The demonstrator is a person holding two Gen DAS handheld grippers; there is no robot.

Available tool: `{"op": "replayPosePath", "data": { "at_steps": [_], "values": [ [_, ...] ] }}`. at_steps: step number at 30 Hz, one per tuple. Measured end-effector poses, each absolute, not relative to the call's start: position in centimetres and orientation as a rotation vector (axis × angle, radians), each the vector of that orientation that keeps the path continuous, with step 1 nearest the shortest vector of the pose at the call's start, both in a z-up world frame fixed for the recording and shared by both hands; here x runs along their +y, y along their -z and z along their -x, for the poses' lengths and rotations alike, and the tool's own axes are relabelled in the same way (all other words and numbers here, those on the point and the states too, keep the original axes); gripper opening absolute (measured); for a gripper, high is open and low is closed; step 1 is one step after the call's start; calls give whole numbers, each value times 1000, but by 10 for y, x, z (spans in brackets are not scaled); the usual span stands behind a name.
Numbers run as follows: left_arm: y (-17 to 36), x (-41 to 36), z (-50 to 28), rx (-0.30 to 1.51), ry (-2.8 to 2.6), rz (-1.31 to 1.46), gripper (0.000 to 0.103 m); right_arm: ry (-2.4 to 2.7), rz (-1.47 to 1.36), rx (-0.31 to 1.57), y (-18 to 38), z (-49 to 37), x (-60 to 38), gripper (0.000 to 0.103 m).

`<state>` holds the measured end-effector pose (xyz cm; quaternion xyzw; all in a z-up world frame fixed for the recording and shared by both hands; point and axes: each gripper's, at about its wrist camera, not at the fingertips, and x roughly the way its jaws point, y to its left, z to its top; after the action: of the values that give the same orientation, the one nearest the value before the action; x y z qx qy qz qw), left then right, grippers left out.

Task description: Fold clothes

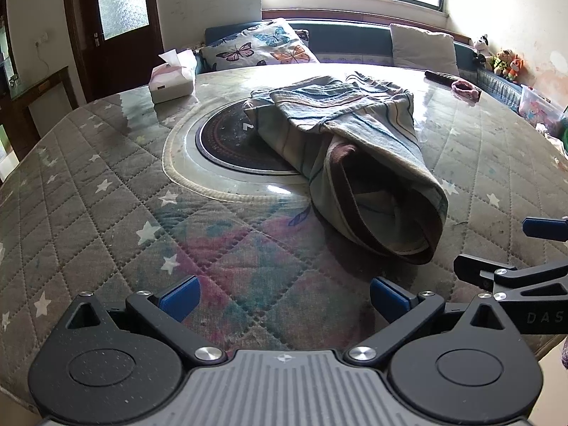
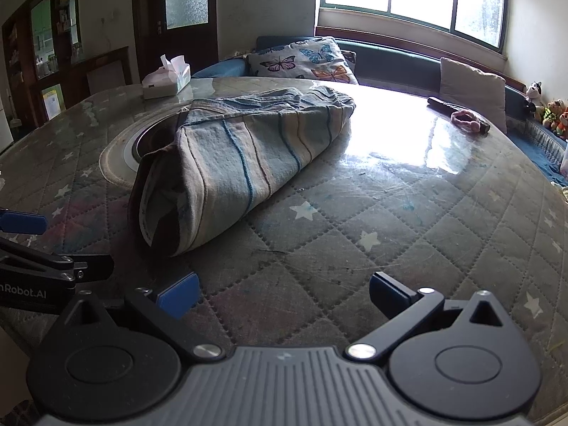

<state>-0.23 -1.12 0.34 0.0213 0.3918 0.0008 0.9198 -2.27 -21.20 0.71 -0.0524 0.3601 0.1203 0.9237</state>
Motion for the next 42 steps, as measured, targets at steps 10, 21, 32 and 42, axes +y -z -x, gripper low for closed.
{"op": "replayPosePath", "data": {
  "at_steps": [10, 21, 32, 42],
  "values": [
    [-3, -13, 1, 812, 1, -47, 103, -248, 115, 745, -7, 21, -211, 103],
    [-3, -13, -1, 814, 4, -47, 103, -250, 121, 747, -8, 20, -210, 103],
    [-4, -12, -3, 814, 7, -47, 103, -250, 124, 748, -9, 19, -210, 103],
    [-5, -12, -4, 816, 7, -44, 103, -248, 125, 749, -9, 18, -210, 103]
  ]
}}
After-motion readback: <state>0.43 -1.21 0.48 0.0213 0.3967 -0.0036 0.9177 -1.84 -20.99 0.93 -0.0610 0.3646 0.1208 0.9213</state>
